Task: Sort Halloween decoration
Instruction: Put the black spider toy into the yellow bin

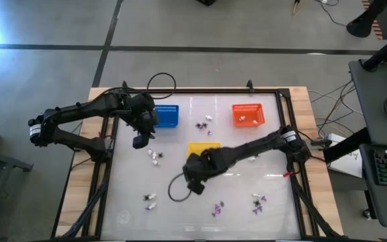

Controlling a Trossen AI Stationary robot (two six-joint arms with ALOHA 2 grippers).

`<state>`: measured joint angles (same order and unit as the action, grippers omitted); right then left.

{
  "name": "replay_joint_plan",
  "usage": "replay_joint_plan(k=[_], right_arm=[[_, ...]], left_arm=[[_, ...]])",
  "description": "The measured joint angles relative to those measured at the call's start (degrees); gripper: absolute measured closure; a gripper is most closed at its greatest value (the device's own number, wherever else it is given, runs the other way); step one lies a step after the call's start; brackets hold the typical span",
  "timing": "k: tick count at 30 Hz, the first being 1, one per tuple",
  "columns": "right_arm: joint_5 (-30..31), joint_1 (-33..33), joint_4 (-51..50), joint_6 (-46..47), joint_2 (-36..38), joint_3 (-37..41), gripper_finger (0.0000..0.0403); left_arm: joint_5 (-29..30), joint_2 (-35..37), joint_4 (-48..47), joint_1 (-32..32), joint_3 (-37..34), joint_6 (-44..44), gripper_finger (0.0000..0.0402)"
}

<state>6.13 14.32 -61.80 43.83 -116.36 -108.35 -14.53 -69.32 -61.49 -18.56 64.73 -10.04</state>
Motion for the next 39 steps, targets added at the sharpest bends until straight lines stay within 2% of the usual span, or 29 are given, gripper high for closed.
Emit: replay_joint_plan(k=[5,12,19,25,39], right_arm=[[0.0,-4.4,-2.9,-4.9,0.0,-1.8,0.0394],[-0.8,-9.4,-3.9,-10.9,0.0,-0.4,0.0394],[-5.9,-13.1,-3.2,-14.7,0.0,1.8,0.0394],[-10.5,-14.3,-0.3,-17.1,0.0,6.4,0.0394],[-10.3,-14.4,3.8,-18.5,0.0,9.0,0.0386]], left_arm=[[0.0,0.0,-1.0,0.0,0.0,0.0,0.0290],[0.0,0.0,-1.6,0.0,0.0,0.0,0.0290],[0.0,0.0,-1.7,0.0,0.0,0.0,0.0290],[0.4,0.0,-1.8,0.0,0.0,0.0,0.0290],[0.5,0.0,-2.6,0.0,0.0,0.0,0.0290]])
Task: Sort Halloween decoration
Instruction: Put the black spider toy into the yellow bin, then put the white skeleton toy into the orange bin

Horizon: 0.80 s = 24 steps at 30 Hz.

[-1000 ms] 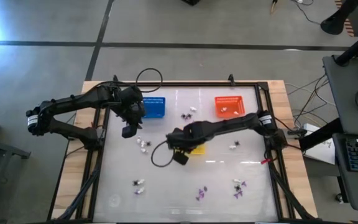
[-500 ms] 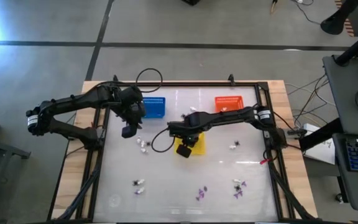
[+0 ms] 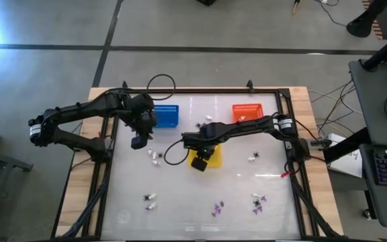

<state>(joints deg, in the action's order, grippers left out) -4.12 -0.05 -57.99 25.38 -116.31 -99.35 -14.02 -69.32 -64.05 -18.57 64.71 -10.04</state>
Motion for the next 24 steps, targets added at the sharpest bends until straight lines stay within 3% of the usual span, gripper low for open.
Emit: replay_joint_plan(k=[13,24], right_arm=[[3.2,-0.4,-0.2,-2.5,0.0,-0.3,0.0292],[4.3,-5.5,-3.4,-2.6,2.2,-2.9,0.0271]], left_arm=[[0.0,-0.1,-1.4,0.0,0.0,-0.5,0.0290],[0.0,-0.7,-6.7,0.6,-3.4,1.4,0.0289]])
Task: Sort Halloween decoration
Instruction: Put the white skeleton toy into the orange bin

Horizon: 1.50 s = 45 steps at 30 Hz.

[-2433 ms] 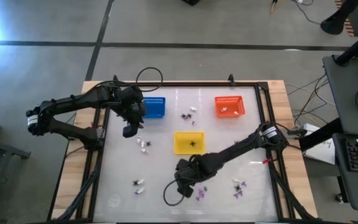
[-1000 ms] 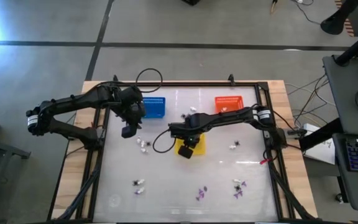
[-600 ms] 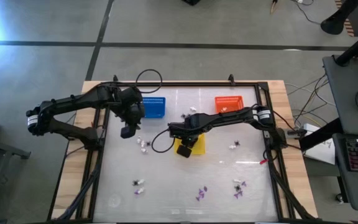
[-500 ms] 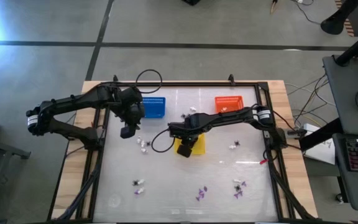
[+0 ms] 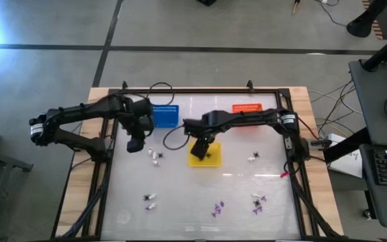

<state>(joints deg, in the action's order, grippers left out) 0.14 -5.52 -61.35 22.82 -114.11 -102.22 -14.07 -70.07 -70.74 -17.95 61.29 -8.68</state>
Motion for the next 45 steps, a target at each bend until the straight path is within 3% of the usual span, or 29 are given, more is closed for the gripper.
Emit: replay_joint_plan(k=[8,15,24,30,45], right_arm=[[0.5,-3.4,-3.1,0.2,7.3,0.0,0.0271],[1.4,-3.6,-4.0,1.2,14.5,0.0,0.0271],[2.3,-1.7,-14.3,4.6,19.3,0.4,0.0271],[5.9,-0.4,-14.3,6.1,18.9,0.5,0.0271],[5.9,-0.1,-15.0,7.0,18.5,0.8,0.0271]], left_arm=[[-1.0,-0.1,4.1,1.3,-9.2,0.8,0.0290],[-1.5,-2.5,4.6,1.4,-7.8,1.1,0.0290],[-1.9,-4.4,5.1,1.4,-7.7,0.6,0.0290],[-13.7,-4.4,12.0,2.6,-8.5,-0.2,0.0290],[-4.3,-12.0,16.7,13.0,-8.6,-6.0,0.0259]])
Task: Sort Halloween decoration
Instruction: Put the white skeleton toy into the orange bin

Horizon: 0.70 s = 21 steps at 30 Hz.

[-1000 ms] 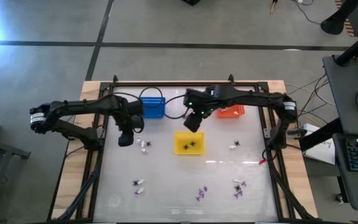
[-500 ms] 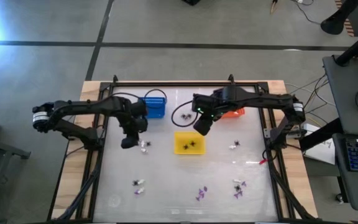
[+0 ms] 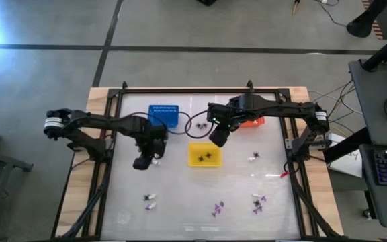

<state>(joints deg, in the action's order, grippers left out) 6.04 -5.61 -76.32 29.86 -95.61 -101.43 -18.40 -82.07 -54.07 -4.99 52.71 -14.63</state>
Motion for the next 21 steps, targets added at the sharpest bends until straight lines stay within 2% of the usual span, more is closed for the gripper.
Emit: replay_joint_plan(k=[3,9,21], right_arm=[[0.0,0.1,0.0,0.2,0.0,0.0,0.0271],[0.0,0.3,0.0,0.2,0.0,0.0,0.0271],[0.0,2.4,-0.1,1.2,-0.1,0.0,0.0271]], left_arm=[[0.5,-1.8,2.9,1.0,0.0,-0.1,0.0262],[5.3,-5.0,4.4,0.9,-0.1,-0.2,0.0264],[3.5,-5.6,11.7,0.9,-7.1,3.1,0.0264]])
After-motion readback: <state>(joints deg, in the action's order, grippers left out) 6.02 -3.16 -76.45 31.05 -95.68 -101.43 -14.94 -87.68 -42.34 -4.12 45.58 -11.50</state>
